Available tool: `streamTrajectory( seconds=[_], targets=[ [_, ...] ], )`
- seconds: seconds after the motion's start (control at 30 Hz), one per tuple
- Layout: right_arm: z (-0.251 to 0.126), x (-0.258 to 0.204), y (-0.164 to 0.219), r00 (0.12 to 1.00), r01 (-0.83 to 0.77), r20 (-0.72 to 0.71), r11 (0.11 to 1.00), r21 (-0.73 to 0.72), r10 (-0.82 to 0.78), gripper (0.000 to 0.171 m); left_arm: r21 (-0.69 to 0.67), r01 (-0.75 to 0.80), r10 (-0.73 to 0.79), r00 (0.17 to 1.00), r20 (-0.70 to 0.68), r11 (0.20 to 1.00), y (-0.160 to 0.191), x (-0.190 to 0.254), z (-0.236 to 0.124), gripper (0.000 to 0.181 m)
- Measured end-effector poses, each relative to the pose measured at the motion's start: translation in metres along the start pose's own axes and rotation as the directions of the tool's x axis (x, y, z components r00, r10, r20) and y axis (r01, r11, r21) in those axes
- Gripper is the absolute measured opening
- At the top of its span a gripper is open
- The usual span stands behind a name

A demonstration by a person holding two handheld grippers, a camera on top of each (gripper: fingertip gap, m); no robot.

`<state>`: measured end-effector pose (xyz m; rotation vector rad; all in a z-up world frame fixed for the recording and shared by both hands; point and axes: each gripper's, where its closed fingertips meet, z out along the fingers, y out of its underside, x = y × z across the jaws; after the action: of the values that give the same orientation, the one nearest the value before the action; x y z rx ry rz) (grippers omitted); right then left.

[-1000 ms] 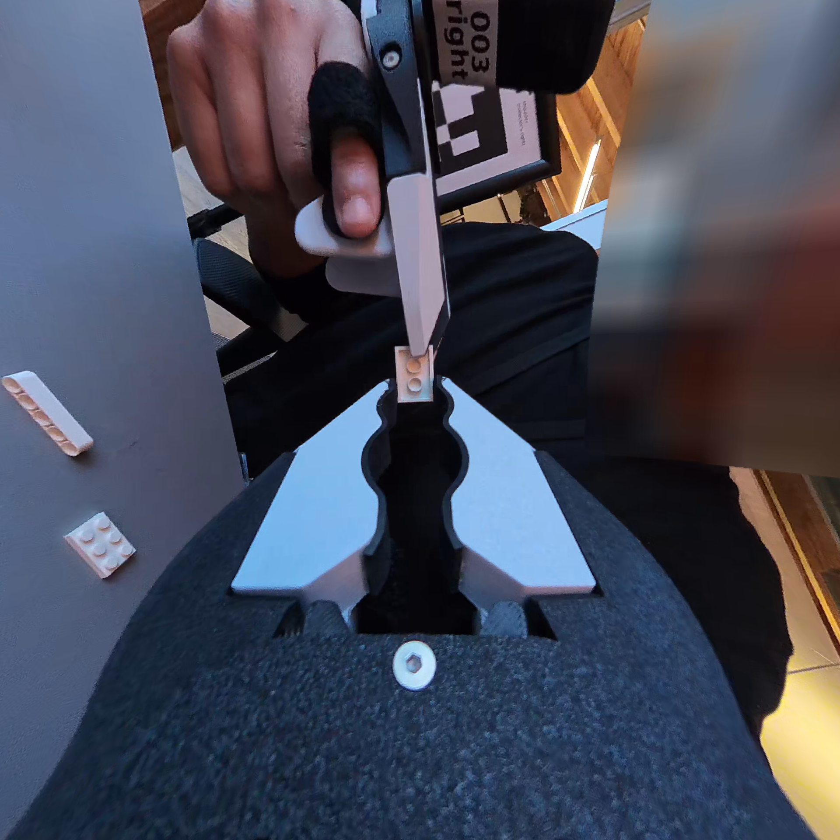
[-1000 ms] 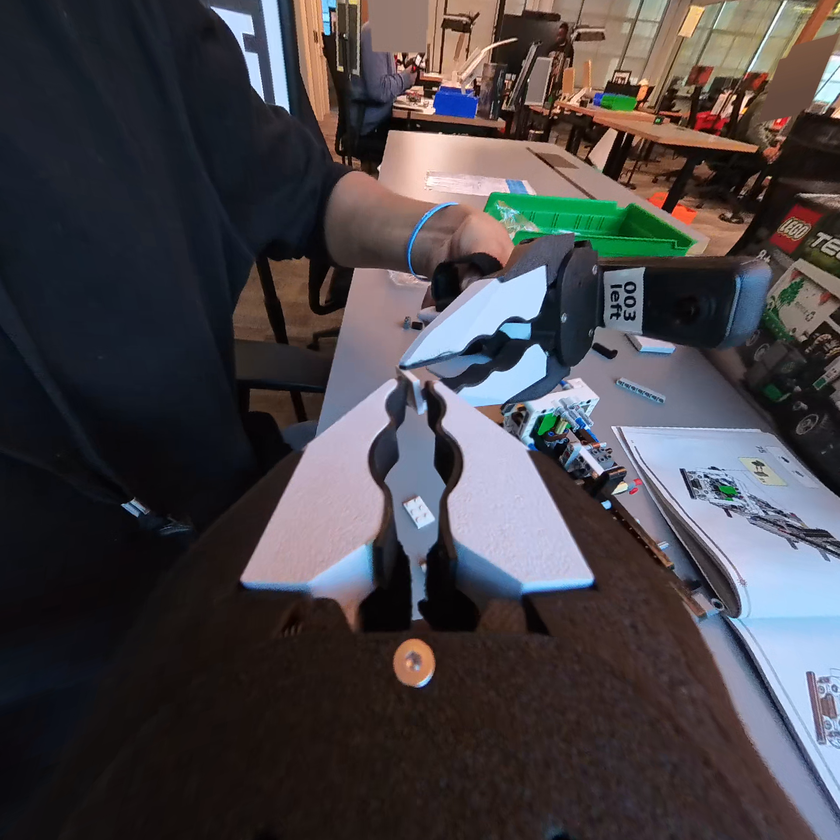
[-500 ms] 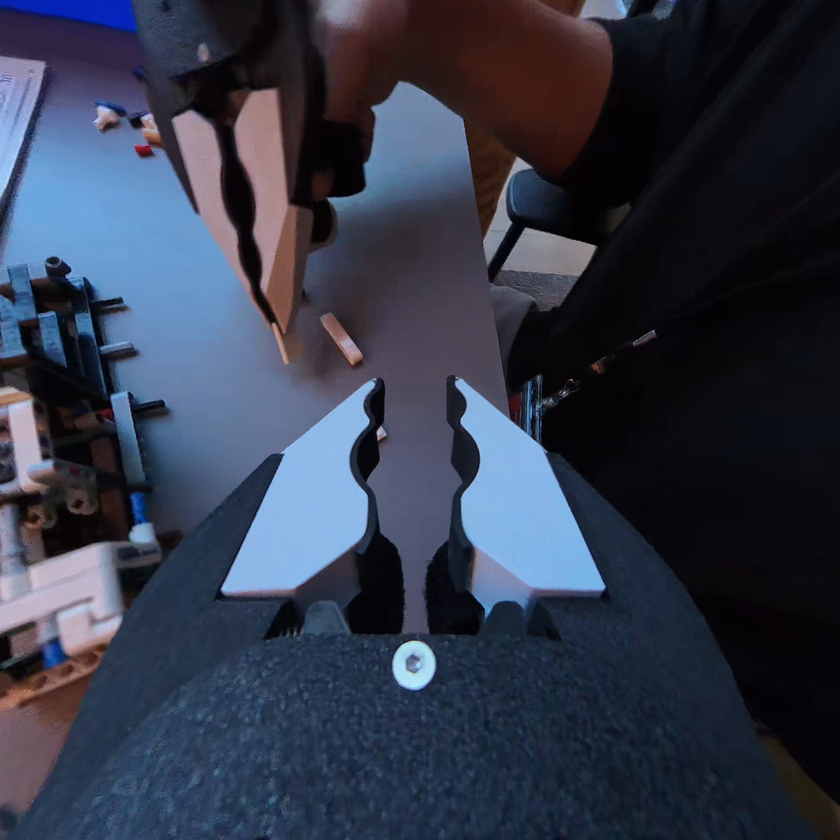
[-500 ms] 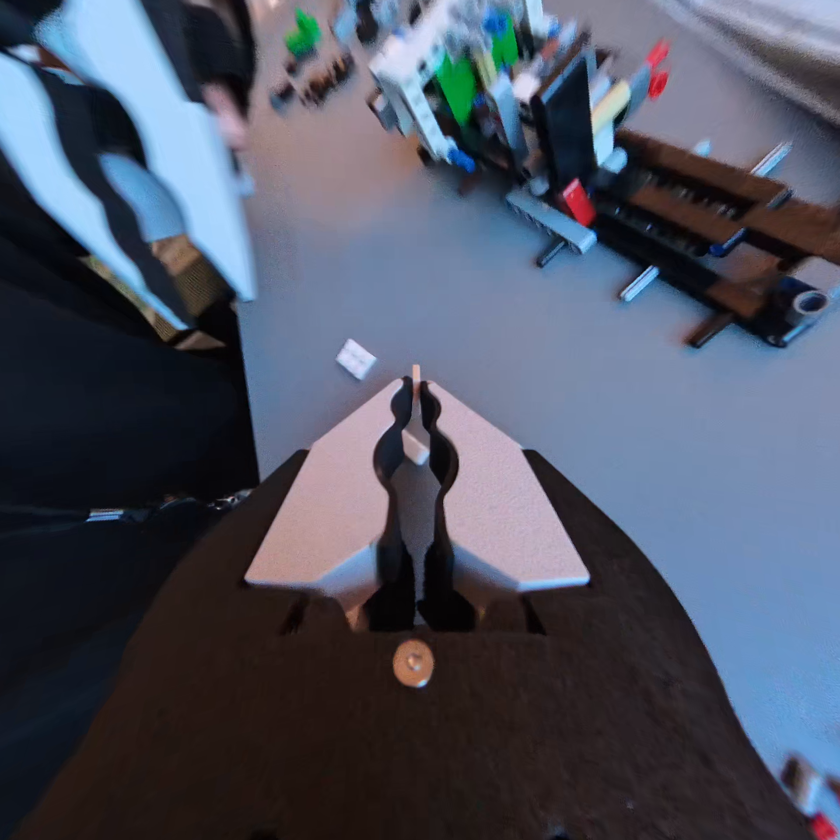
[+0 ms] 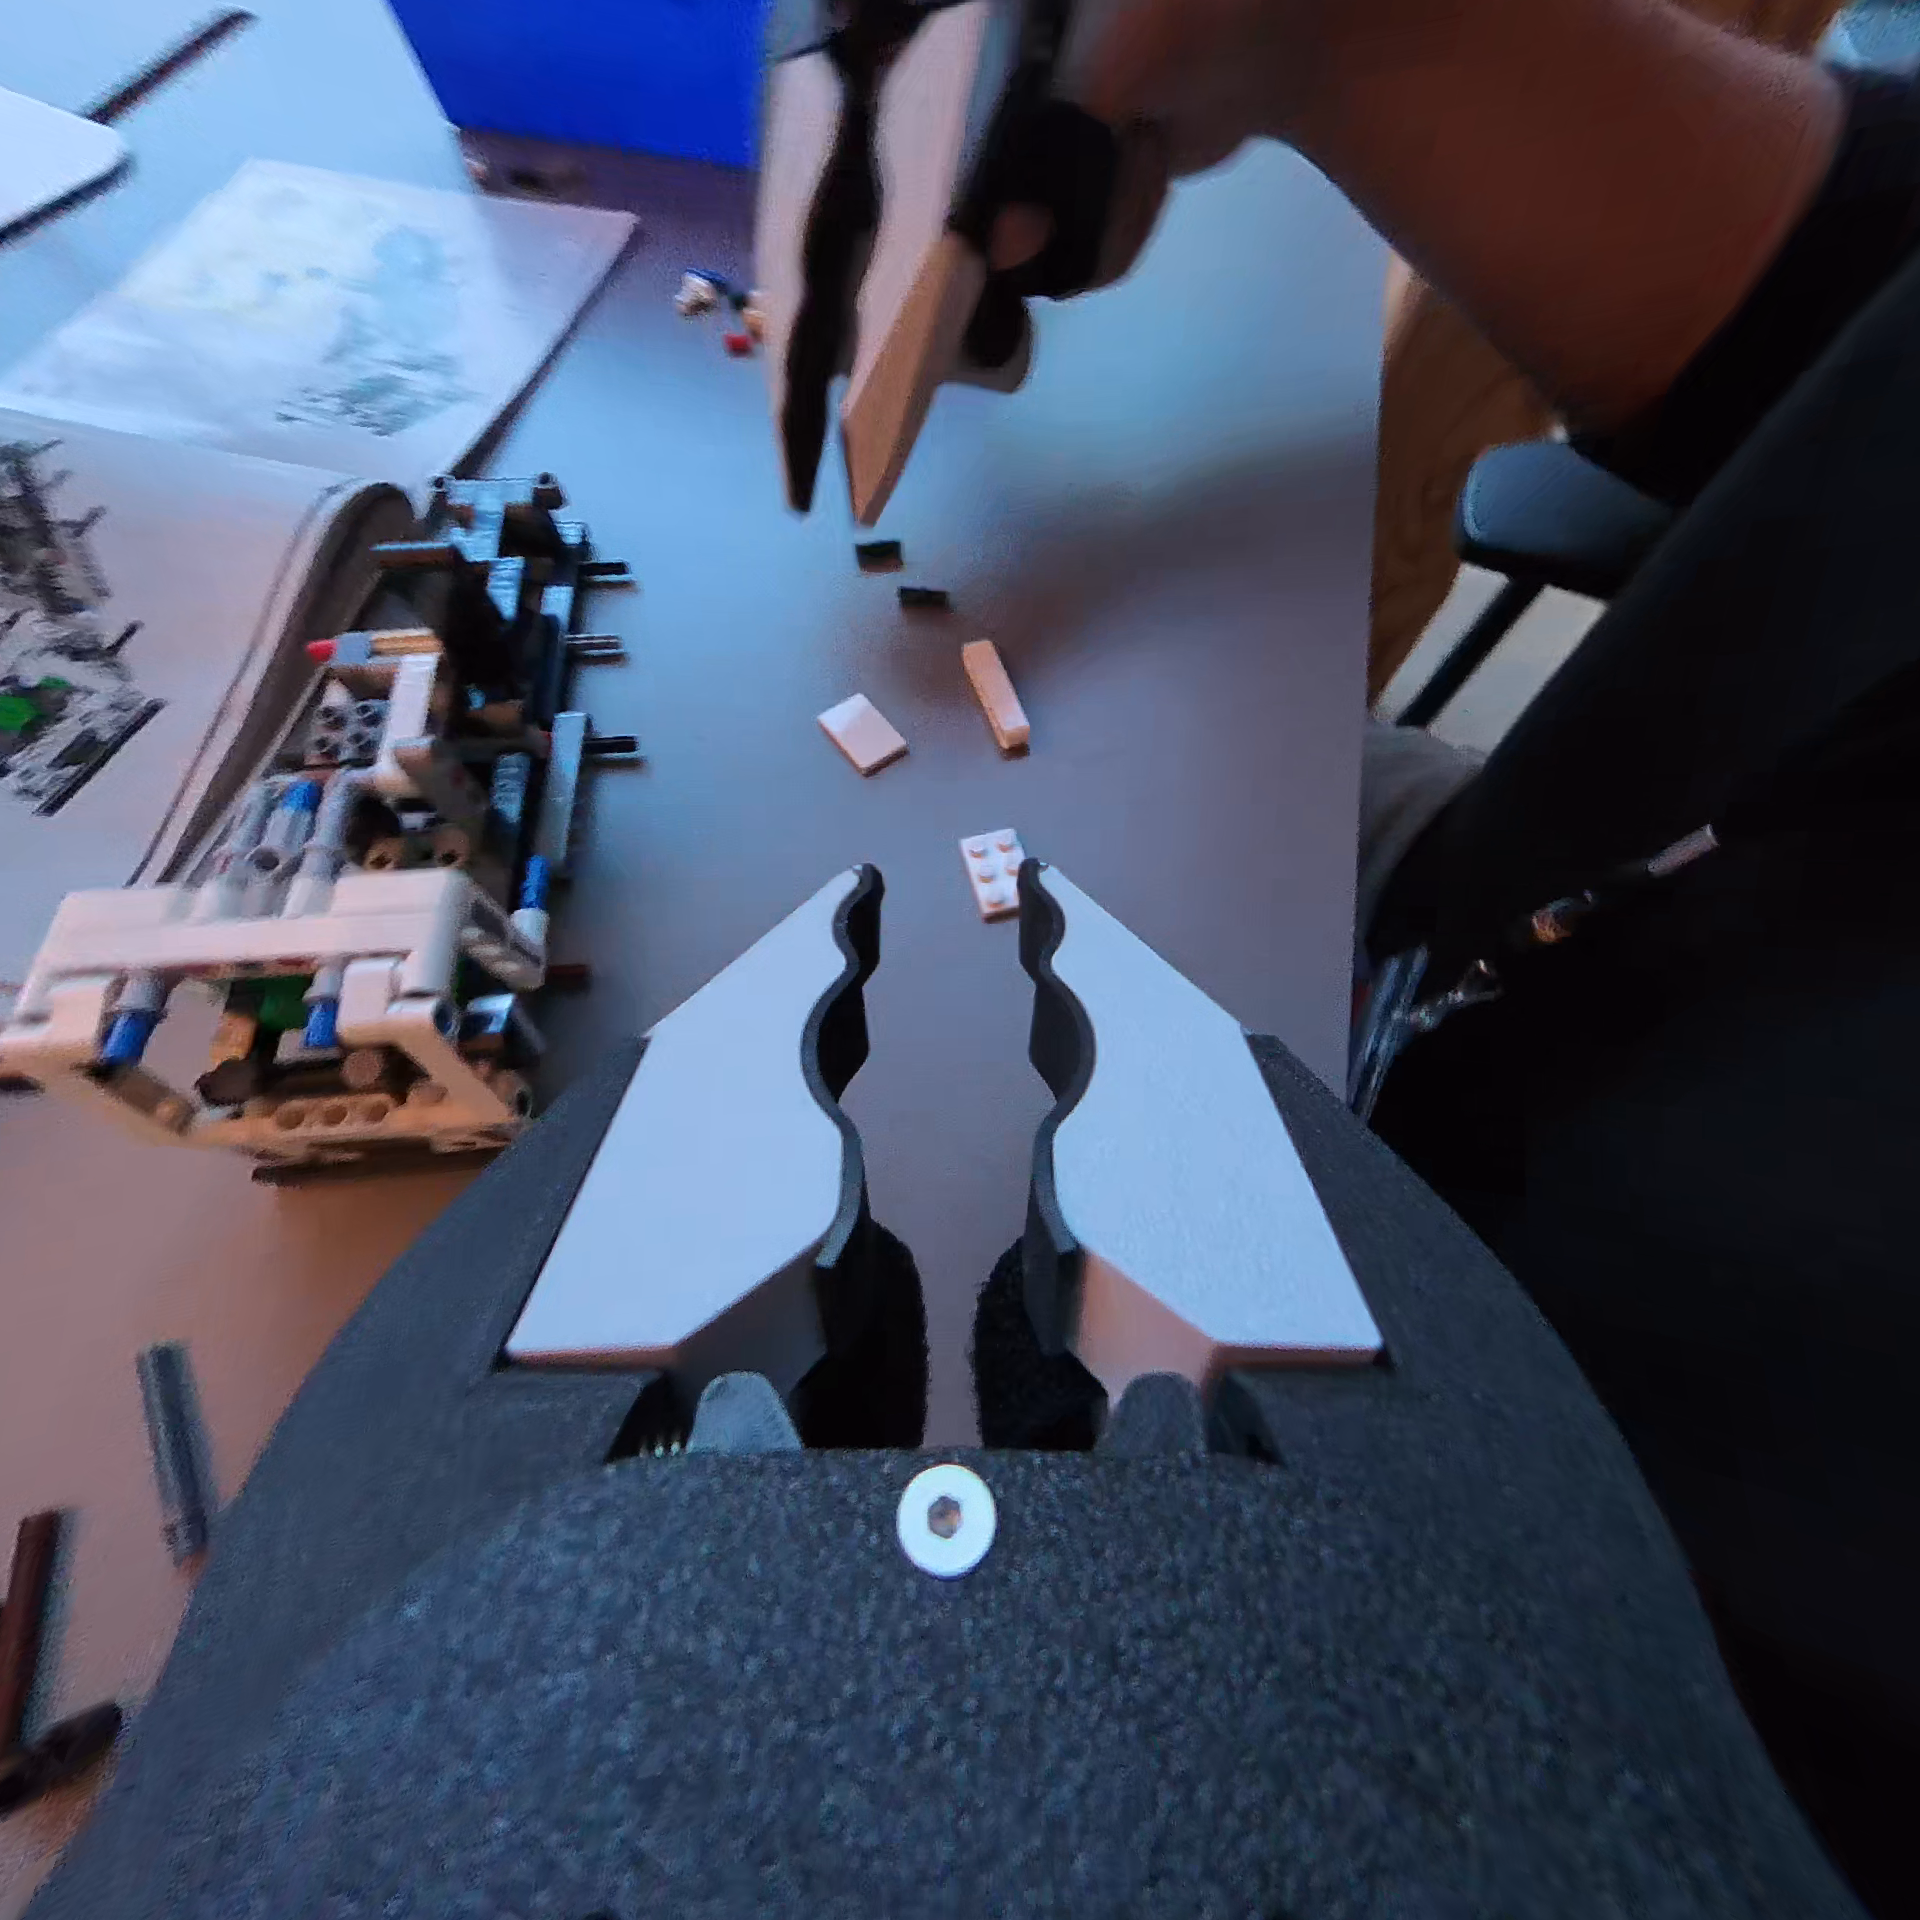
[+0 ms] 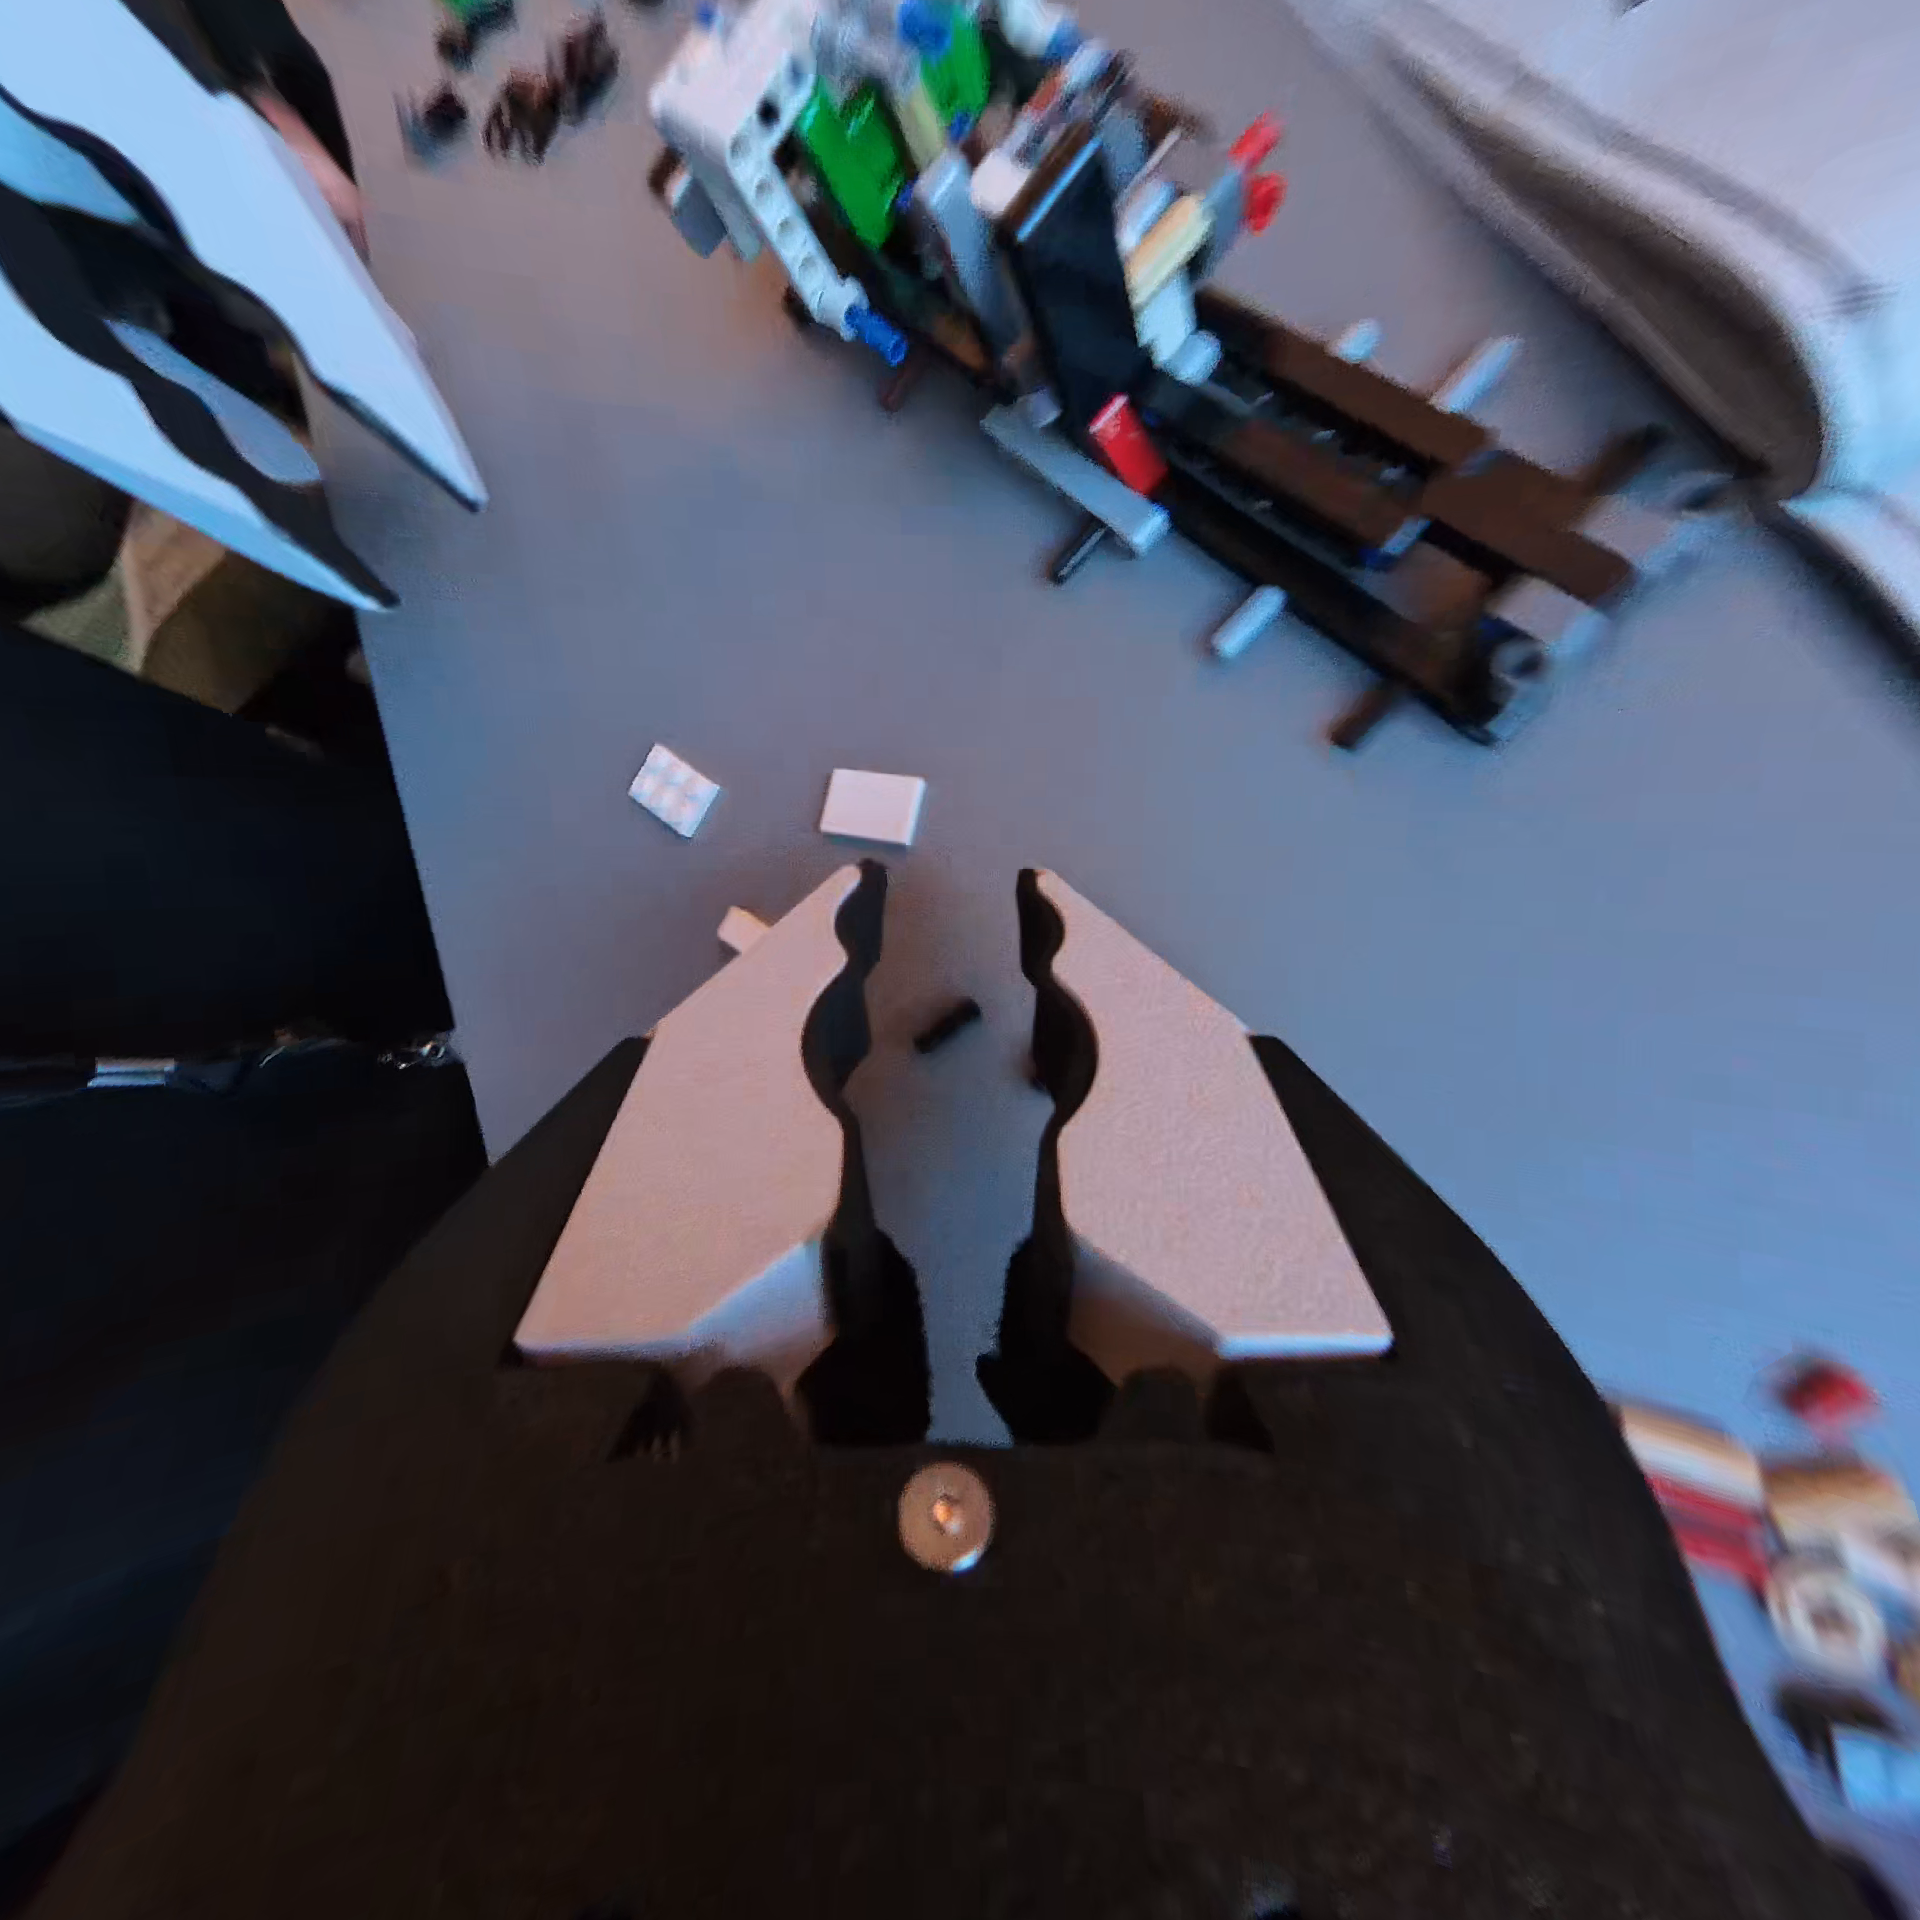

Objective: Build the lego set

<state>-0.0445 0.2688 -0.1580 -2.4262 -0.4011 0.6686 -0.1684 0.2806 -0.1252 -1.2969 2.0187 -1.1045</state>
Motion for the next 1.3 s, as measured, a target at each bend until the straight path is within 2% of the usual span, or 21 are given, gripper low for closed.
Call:
streamTrajectory(
  seconds=[0.1, 0.17, 0.33, 0.57, 0.8, 0.93, 1.1, 1.3],
  targets=[
    [-0.038, 0.01, 0.004, 0.988, -0.042, -0.134, 0.968, 0.247, 0.077, 0.026, 0.084, 0.091, -0.096, 0.994, 0.058, 0.992, 0.003, -0.011, -0.007, 0.026],
    [-0.061, 0.018, 0.007, 0.963, -0.059, -0.214, 0.906, 0.42, 0.162, 0.026, 0.107, 0.164, -0.171, 0.984, 0.056, 0.981, 0.008, -0.015, -0.01, 0.026],
    [-0.091, 0.034, 0.019, 0.892, -0.051, -0.338, 0.808, 0.587, 0.302, 0.021, 0.152, 0.26, -0.273, 0.959, 0.071, 0.953, 0.004, -0.027, -0.016, 0.026],
    [-0.117, 0.066, 0.026, 0.748, 0.07, -0.544, 0.771, 0.633, 0.379, 0.02, 0.13, 0.229, -0.251, 0.949, 0.192, 0.965, -0.003, -0.044, -0.012, 0.024],
    [-0.11, 0.071, 0.024, 0.723, 0.113, -0.61, 0.815, 0.568, 0.325, 0.017, 0.148, 0.309, -0.334, 0.923, 0.191, 0.94, -0.002, -0.056, -0.007, 0.024],
    [-0.107, 0.07, 0.023, 0.727, 0.123, -0.607, 0.809, 0.575, 0.32, 0.015, 0.142, 0.32, -0.345, 0.914, 0.213, 0.937, -0.001, -0.058, -0.015, 0.024],
    [-0.106, 0.066, 0.021, 0.732, 0.148, -0.604, 0.793, 0.591, 0.314, 0.014, 0.129, 0.378, -0.399, 0.87, 0.29, 0.917, 0.018, -0.05, -0.047, 0.024],
    [-0.099, 0.063, 0.02, 0.716, 0.192, -0.652, 0.826, 0.53, 0.251, 0.014, 0.098, 0.456, -0.436, 0.734, 0.521, 0.885, 0.082, -0.053, -0.121, 0.027]
  ],
)
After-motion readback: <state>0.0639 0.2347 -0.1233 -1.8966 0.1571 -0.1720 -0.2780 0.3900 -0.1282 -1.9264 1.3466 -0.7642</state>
